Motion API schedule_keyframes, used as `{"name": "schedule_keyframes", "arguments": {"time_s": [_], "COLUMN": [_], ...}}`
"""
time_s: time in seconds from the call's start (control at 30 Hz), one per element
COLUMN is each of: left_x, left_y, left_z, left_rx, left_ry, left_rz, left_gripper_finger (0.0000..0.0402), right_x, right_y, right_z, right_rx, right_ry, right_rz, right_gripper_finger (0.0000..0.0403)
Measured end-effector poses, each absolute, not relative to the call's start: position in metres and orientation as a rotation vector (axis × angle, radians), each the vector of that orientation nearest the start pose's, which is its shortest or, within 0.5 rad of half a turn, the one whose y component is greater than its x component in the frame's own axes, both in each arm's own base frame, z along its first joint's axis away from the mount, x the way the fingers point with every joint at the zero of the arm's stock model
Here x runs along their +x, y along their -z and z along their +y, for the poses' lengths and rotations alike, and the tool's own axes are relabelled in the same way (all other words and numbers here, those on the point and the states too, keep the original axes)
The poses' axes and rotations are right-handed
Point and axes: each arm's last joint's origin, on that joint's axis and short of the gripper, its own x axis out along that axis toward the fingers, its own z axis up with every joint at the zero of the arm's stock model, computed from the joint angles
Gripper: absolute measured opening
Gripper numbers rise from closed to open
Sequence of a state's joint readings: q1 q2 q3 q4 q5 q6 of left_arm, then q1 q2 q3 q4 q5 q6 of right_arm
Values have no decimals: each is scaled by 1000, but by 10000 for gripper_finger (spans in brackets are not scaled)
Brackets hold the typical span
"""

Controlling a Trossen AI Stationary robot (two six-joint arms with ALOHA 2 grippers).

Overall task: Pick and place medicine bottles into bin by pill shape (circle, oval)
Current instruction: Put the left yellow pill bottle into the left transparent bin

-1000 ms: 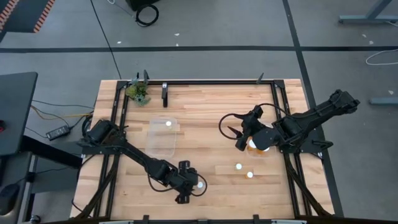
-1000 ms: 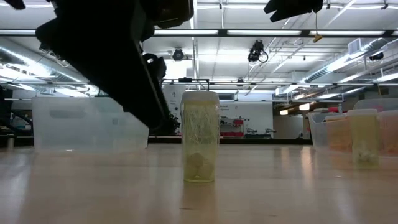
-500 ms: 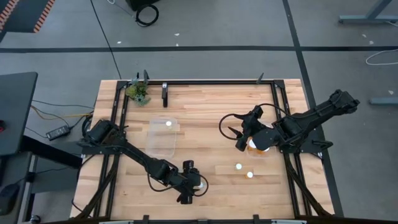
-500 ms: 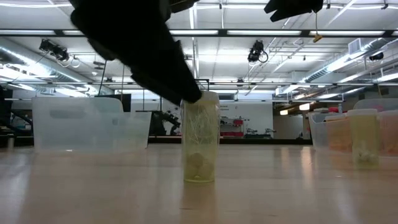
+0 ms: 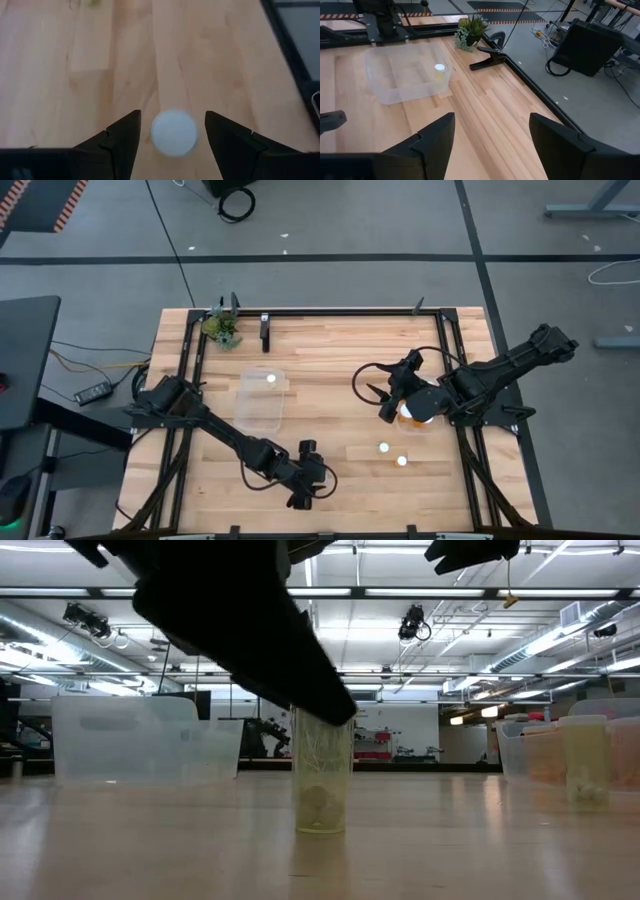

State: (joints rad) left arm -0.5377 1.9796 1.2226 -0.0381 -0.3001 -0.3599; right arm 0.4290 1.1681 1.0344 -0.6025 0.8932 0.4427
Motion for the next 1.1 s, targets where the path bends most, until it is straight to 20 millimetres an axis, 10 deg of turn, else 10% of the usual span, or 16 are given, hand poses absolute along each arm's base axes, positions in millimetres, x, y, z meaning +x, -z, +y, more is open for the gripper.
{"name": "schedule_keyframes", "arguments": {"time_s": [0.77,1.1], "left_x": [356,345], "left_y": [-154,-189], "left_z": [-204,-190], "left_rx": [3,38], "left_ry": [91,81], "left_rz": [751,755], "left_gripper_finger": [128,132], "right_x": [219,219], "right_y": [-316,-315], "right_z": [76,75], "right_rx": [-31,-34], "right_ry": [556,557], "right_rz": [470,473], "right_gripper_finger": [263,263]}}
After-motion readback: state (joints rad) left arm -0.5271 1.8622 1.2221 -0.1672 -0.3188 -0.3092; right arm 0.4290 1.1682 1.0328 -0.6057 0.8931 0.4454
